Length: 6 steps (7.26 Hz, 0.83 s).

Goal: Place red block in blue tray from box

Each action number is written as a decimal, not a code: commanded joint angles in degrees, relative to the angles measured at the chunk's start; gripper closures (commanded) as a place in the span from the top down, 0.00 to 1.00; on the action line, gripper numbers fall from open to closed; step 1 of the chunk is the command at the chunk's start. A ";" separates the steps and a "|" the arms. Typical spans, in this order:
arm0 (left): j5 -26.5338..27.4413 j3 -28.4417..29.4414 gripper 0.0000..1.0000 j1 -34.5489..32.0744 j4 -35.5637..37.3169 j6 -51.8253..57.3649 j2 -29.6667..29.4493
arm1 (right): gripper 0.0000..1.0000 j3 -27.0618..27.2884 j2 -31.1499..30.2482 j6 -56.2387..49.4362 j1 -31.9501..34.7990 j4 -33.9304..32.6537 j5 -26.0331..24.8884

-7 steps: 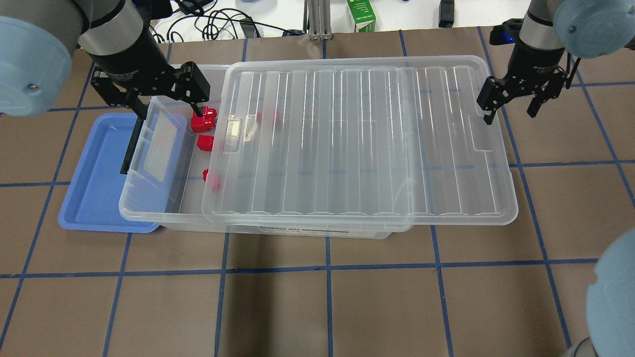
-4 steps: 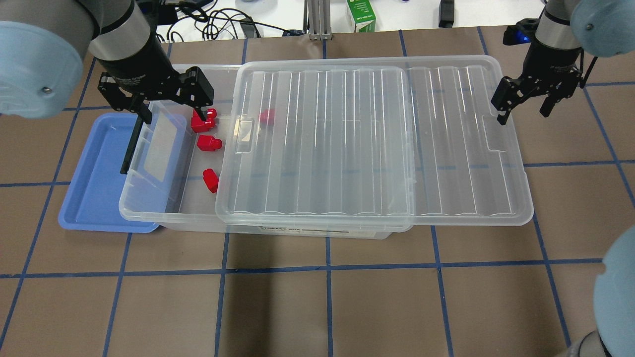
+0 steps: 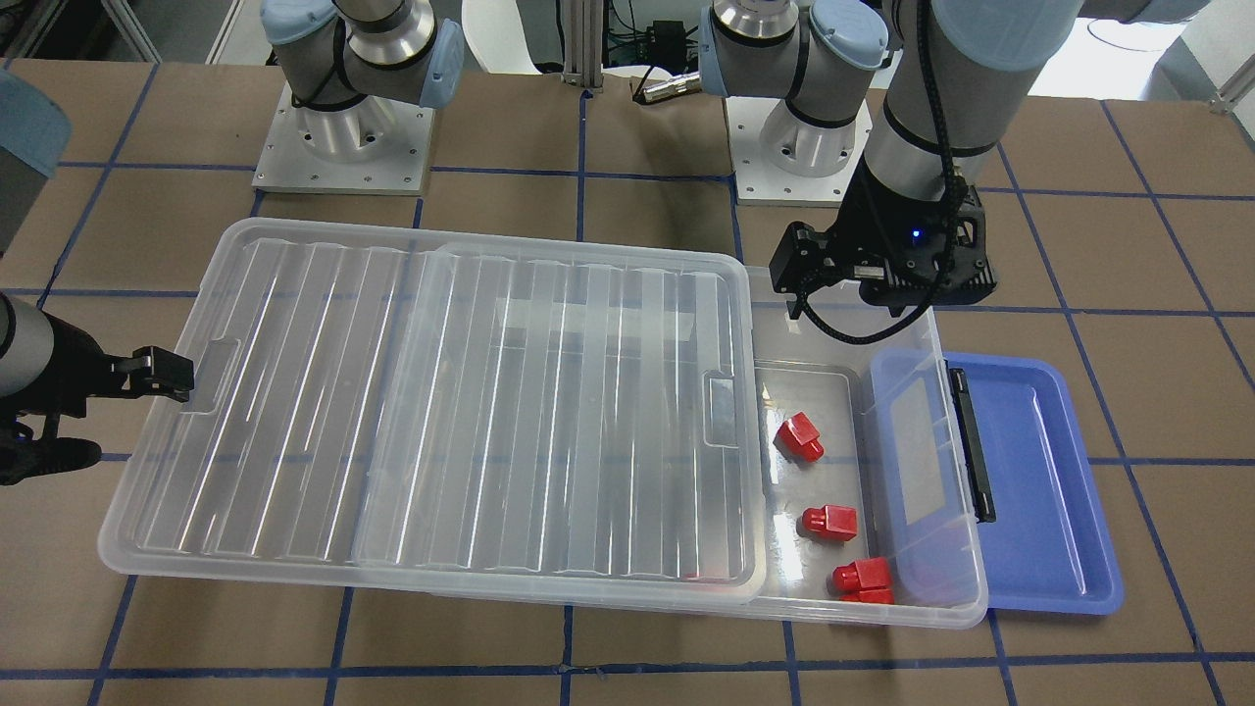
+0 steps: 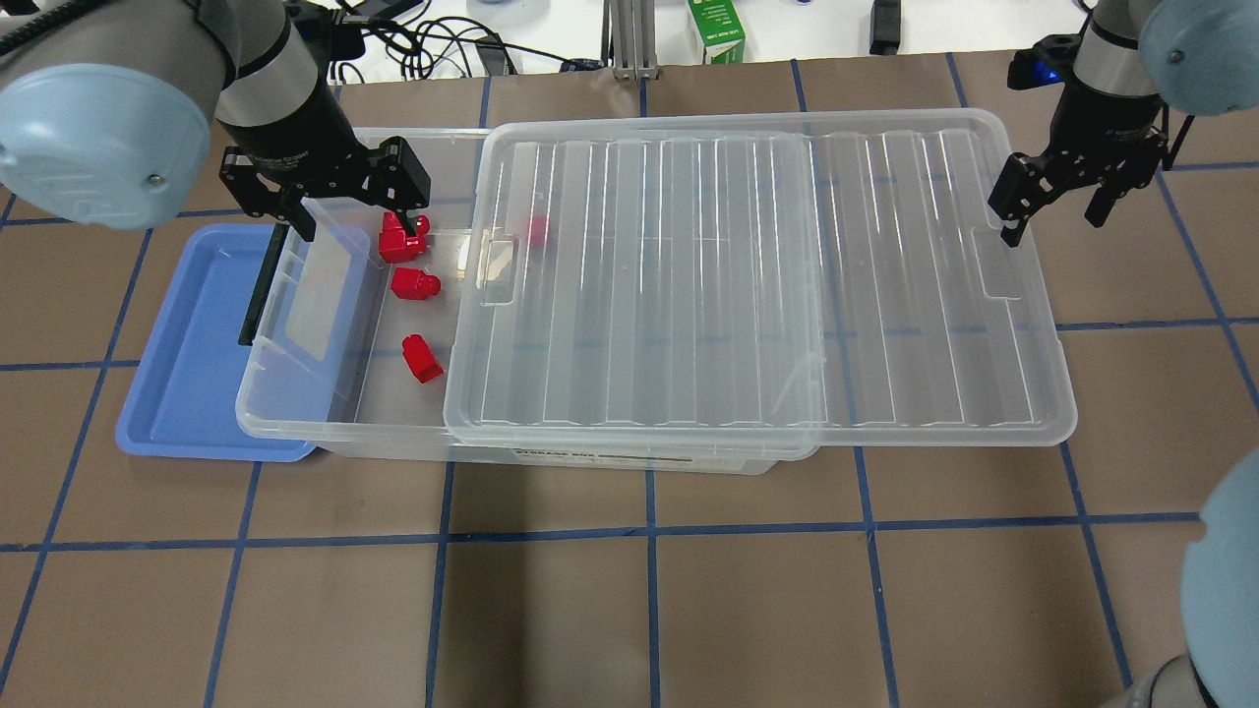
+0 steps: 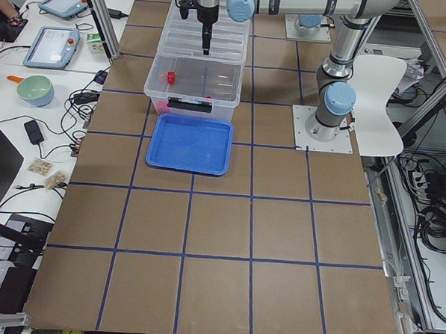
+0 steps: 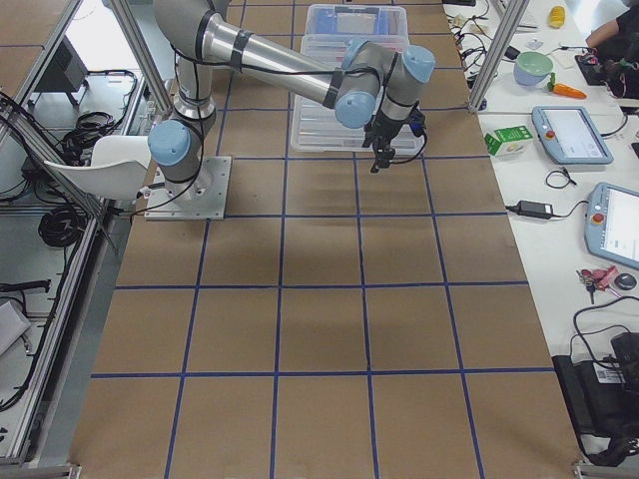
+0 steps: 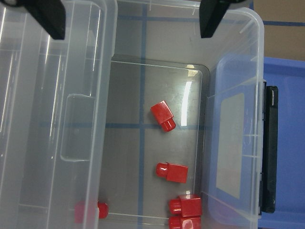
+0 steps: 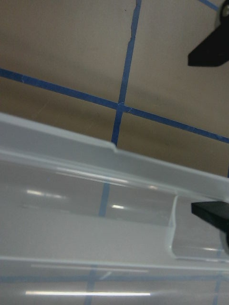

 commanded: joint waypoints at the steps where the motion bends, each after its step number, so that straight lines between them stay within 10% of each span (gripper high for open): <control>1: -0.22 -3.49 1.00 0.68 5.55 0.03 -2.70 | 1.00 0.11 0.02 -0.30 -0.04 -0.25 -0.52; 6: -0.31 -11.95 1.00 3.66 17.09 0.13 -5.25 | 1.00 -4.88 -5.23 0.14 0.31 2.11 0.09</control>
